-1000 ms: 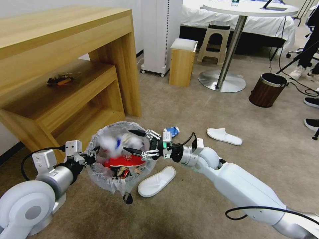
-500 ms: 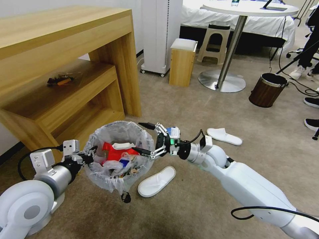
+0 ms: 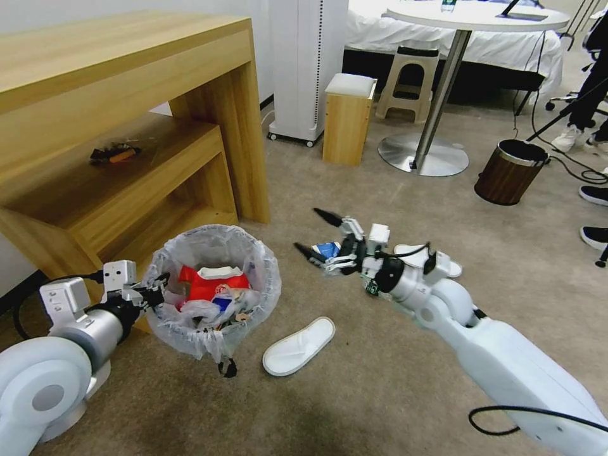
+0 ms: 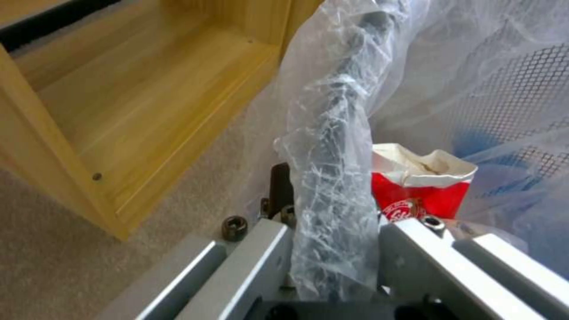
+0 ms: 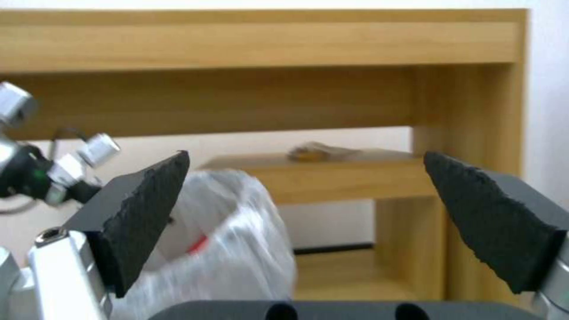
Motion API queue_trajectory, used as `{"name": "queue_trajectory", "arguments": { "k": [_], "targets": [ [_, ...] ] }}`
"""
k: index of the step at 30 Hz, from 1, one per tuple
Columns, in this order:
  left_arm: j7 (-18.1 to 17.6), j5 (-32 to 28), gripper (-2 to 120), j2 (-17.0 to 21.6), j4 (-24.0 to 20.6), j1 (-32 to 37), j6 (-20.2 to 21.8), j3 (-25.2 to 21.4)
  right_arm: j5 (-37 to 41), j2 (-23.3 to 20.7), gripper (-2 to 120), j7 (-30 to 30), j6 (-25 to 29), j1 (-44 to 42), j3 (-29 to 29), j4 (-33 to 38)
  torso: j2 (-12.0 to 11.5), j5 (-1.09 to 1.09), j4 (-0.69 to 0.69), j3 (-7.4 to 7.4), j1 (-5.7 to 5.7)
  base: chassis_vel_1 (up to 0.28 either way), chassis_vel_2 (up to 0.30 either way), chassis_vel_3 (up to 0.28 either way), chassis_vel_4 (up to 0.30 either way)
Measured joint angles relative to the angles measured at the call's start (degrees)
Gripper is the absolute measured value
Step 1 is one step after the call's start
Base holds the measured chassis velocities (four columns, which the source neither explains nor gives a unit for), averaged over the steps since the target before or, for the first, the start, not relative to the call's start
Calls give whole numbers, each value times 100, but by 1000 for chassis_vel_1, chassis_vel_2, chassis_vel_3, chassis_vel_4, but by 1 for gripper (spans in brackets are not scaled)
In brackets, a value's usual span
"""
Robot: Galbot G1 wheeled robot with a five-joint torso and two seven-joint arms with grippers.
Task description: Pick up the trash bin and place the garbage on the floor into it.
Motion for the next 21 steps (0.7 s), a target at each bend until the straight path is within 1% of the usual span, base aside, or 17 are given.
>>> {"name": "queue_trajectory", "arguments": {
  "k": [1, 2, 4, 5, 8, 16, 21],
  "targets": [
    [0, -34, 0, -11, 6, 22, 0, -82, -90, -83, 100, 22, 37, -273, 286, -12, 0, 0, 0, 0, 0, 0, 0, 0, 0],
    [0, -34, 0, -11, 6, 22, 0, -82, -90, -83, 100, 22, 37, -273, 286, -12, 0, 0, 0, 0, 0, 0, 0, 0, 0],
    [7, -67, 0, -8, 7, 60, 6, -164, -131, -127, 100, 22, 71, -483, 516, -15, 0, 0, 1, 0, 0, 0, 0, 0, 0],
    [7, -67, 0, -8, 7, 60, 6, -164, -131, -127, 100, 22, 71, -483, 516, -15, 0, 0, 1, 0, 0, 0, 0, 0, 0],
    [20, -111, 0, 19, 41, 88, 9, -293, -213, -169, 100, 21, 120, -765, 770, -27, 0, 0, 0, 0, 0, 0, 0, 0, 0],
    [34, -198, 0, 23, 18, 152, 13, -440, -441, -77, 100, 9, 230, -1140, 1026, -229, 0, -1, 0, 0, 0, 0, 0, 0, 0],
    [38, -204, 0, 22, -2, 178, 14, -453, -490, -44, 100, -38, 242, -1199, 1063, -283, 0, -1, 1, 1, 0, 0, 0, 0, 0]
  ]
}}
